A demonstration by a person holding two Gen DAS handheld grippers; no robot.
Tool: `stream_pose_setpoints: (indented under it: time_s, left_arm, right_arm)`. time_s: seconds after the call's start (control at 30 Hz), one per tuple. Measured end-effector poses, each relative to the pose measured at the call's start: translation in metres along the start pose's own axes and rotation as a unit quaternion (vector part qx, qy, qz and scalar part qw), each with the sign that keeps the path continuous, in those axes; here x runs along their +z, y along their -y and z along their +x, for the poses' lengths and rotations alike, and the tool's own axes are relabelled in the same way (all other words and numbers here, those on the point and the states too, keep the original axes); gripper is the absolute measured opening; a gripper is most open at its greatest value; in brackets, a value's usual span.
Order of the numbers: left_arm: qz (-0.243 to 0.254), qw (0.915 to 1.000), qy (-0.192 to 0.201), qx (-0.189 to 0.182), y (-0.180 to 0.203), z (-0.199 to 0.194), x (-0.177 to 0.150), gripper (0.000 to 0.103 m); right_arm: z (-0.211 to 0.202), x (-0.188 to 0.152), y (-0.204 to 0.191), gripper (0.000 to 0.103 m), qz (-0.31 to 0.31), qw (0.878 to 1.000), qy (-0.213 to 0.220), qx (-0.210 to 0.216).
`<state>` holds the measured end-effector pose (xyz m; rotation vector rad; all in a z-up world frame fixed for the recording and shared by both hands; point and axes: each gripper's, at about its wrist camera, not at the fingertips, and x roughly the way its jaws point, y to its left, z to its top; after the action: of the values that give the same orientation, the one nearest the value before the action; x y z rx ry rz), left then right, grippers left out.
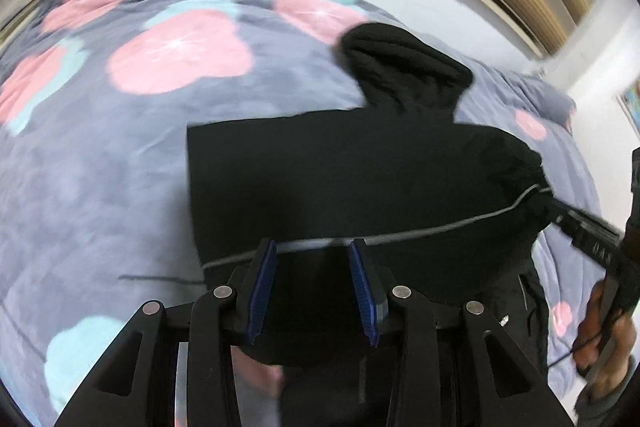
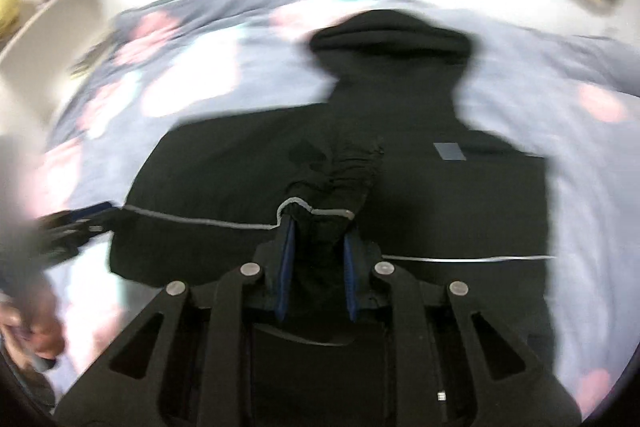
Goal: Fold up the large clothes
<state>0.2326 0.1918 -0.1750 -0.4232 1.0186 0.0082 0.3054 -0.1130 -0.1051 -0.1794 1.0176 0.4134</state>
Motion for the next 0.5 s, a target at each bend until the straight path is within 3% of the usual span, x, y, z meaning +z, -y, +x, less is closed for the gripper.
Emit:
stream_pose_setpoints:
  time_s: [0.23, 0.37, 0.5]
  left_arm:
    - [0.036, 0.9981, -0.048, -0.016, 0.051, 0.059, 0.003, 0.039]
    - [0.042, 0.9962, -0.075, 0.013, 0.061, 0.095, -0.005, 0.039]
    - [0.042, 0.9944, -0.090, 0.036, 0.065, 0.122, -0.009, 0.039]
  right_arm:
    - [0.003, -0.009, 0.122, 0.019, 0.065, 0.992, -0.014, -0.106]
    - [0.019, -0.023, 0.159, 0.019, 0.092, 0.989, -0.029, -0.110]
    - [0.070, -0.046, 0.181, 0.022, 0.127, 0.983, -0.082, -0.101]
